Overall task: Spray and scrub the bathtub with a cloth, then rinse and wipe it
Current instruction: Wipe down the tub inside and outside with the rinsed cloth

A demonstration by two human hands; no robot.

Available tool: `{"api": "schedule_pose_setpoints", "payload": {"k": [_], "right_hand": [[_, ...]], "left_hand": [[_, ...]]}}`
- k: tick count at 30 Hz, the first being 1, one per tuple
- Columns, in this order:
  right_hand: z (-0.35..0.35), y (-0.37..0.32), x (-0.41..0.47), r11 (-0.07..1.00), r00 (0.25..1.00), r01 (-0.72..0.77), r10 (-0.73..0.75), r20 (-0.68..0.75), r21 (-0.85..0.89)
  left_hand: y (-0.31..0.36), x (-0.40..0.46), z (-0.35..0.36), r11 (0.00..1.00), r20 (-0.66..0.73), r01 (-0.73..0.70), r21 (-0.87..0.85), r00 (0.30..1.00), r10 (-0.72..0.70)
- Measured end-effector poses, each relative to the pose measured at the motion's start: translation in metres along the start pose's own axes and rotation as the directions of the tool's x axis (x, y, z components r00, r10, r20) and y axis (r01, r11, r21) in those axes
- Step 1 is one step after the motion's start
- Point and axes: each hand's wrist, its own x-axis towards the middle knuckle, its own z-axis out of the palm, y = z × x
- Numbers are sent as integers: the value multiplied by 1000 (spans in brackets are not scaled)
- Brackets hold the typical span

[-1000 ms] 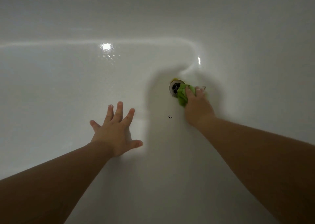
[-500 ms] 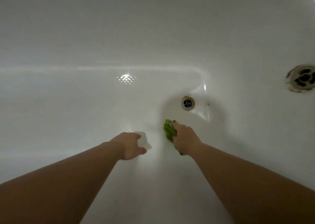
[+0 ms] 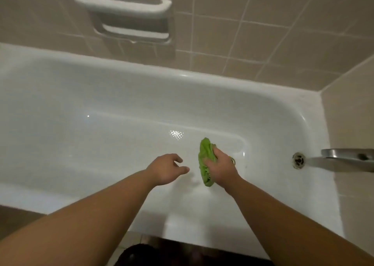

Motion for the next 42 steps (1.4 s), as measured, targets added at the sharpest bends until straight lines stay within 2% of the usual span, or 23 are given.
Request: {"api": "schedule_pose_setpoints", "payload": {"k": [8, 14, 19, 25, 30, 35, 42], "right_hand": [[1, -96, -93, 985, 999, 53, -52, -11, 163], [28, -145, -146, 931, 993, 47, -83, 84, 362], [60, -184, -182, 915, 981, 63, -131, 146, 398], [124, -229, -220, 927, 942, 162, -248, 226, 338], [210, -273, -250, 933, 871, 214, -316, 375, 289], [297, -318, -271, 940, 758, 246, -339, 558, 236], [397, -364, -294, 929, 687, 329, -358, 632, 169]], "left_hand": [[32, -143, -31, 946, -169, -141, -290, 981, 94], [31, -221, -48, 820, -371, -360, -446, 908, 196], [8, -265, -73, 755, -514, -441, -486, 843, 161], [-73, -314, -123, 688, -584, -510, -515, 797, 153], [-167, -370, -186, 601, -573, -524, -603, 809, 130], [-261, -425, -240, 521, -623, -537, -664, 782, 13], [-340, -477, -281, 487, -685, -562, -669, 720, -111]]}}
